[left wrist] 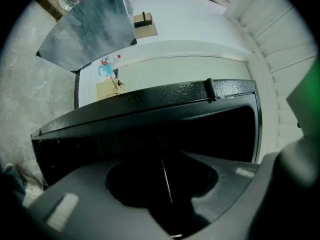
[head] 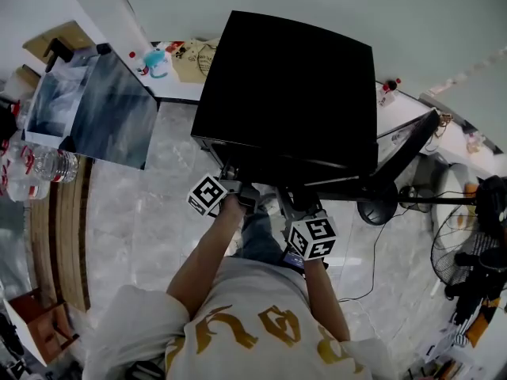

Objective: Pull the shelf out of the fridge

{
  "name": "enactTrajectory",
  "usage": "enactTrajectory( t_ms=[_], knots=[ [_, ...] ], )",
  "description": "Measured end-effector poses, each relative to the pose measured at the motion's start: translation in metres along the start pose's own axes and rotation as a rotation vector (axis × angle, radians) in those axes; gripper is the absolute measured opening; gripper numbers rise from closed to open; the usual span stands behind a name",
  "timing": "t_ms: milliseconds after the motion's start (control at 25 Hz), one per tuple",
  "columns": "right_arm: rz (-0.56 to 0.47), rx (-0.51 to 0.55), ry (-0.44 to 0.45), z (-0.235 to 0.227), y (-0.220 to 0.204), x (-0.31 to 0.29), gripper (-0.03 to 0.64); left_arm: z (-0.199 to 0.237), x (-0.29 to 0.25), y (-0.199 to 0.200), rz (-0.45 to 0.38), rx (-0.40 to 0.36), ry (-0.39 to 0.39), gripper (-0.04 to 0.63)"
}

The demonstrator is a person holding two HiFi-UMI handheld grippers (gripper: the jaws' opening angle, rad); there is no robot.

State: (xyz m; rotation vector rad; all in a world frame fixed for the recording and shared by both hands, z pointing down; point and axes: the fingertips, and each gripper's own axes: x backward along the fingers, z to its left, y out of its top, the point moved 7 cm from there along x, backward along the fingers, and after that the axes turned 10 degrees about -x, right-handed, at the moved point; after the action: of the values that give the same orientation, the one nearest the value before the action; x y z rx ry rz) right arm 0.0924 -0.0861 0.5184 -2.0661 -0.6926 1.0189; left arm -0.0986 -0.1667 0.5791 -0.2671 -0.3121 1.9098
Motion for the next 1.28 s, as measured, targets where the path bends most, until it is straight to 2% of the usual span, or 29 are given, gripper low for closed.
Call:
enactTrajectory(
  t_ms=[480, 600, 720, 880, 1280],
  knots=[
    [0.018, -0.018, -0.017, -0.016, 0.005, -0.01, 0.114, 0.006, -0.026, -0.001, -0.006, 0.057, -0.001, 0.117],
    [0.019, -0.02, -0.021, -0.02, 0.005, -0.01, 0.114, 0.007, -0.029, 0.0, -0.024, 0.071, -0.023, 0.085],
    [0.025, -0.019, -0.021, -0.022, 0.006, -0.011, 0.114, 0.006, -0.033, 0.0, -0.037, 0.091, -0.042, 0.026],
    [0.027, -0.027, -0.018, -0.023, 0.007, -0.013, 0.114, 0.003, -0.035, -0.001, -0.049, 0.135, -0.067, 0.018],
    [0.018, -0.026, -0.016, -0.016, 0.005, -0.008, 0.11, 0.008, -0.03, 0.0, -0.036, 0.147, -0.052, 0.015]
  ],
)
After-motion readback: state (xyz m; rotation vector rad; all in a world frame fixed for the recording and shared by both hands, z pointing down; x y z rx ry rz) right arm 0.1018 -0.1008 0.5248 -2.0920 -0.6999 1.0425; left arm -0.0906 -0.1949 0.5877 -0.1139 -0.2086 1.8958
